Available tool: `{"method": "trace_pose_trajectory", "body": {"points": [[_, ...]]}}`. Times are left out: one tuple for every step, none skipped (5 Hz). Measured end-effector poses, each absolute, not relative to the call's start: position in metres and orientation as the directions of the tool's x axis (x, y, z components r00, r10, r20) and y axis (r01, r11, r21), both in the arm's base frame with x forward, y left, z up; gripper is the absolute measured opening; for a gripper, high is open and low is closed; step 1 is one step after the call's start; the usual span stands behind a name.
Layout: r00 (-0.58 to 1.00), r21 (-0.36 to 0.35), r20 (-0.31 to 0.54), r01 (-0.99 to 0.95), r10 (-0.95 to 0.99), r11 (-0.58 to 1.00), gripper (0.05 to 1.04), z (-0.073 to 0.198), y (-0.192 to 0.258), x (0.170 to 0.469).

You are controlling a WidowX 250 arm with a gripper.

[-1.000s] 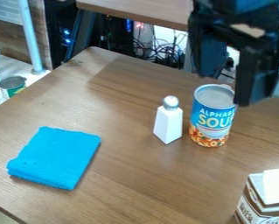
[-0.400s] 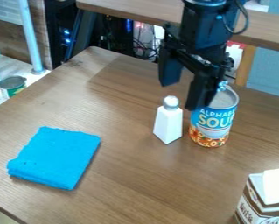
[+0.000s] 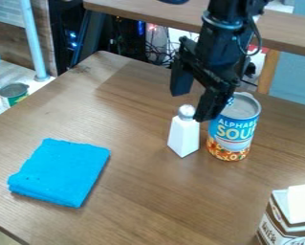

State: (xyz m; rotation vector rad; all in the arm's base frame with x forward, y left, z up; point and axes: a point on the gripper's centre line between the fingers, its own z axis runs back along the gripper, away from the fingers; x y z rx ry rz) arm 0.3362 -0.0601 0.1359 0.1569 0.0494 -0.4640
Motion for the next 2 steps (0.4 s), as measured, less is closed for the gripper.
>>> {"method": "trace_pose_trajectory", "body": {"points": [[0.898,0.147,-0.091,0.439,-0.429,0.887,1.006,0.127,-0.048,0.343],[0.906,0.155,-0.118,0.420,-0.406,0.894,1.006,0.111,-0.034,0.349]]}}
